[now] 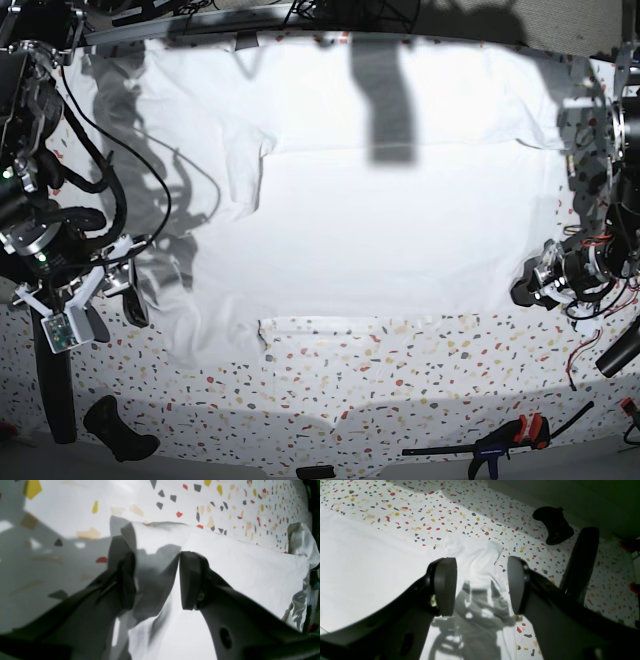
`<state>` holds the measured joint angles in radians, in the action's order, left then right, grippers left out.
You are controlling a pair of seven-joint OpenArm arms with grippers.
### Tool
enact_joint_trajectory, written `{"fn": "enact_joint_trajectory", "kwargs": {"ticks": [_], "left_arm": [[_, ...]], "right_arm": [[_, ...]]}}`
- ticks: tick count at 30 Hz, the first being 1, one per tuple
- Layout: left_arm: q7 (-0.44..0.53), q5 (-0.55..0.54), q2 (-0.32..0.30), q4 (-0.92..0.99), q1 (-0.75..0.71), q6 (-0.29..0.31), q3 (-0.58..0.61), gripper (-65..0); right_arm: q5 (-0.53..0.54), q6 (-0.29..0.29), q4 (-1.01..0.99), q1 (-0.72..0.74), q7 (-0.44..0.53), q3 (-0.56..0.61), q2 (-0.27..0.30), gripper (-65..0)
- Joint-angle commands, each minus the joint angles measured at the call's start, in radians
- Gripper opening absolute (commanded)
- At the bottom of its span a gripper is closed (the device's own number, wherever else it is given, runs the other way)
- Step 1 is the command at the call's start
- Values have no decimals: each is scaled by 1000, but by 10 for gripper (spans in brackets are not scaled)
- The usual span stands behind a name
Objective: Fold the T-shirt properly
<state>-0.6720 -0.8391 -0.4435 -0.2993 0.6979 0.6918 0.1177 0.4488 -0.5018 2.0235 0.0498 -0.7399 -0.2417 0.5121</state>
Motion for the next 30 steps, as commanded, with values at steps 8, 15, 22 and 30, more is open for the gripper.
{"fn": "enact_joint_trajectory", "kwargs": {"ticks": [8, 15, 22, 30], "left_arm": [[46, 0, -11, -12, 23, 6, -1, -650], [46, 0, -11, -12, 22, 6, -1, -650], [47, -1, -11, -12, 23, 6, -1, -650], [86, 0, -11, -24, 22, 6, -1, -650]], "right_arm": [[8, 5, 14, 16, 3, -8, 14, -330], [-3, 28, -191, 74, -19, -8, 14, -331], [-3, -22, -642, 377, -173, 0, 14, -331], [-124, -153, -1106, 626, -123, 226, 23, -329]]}}
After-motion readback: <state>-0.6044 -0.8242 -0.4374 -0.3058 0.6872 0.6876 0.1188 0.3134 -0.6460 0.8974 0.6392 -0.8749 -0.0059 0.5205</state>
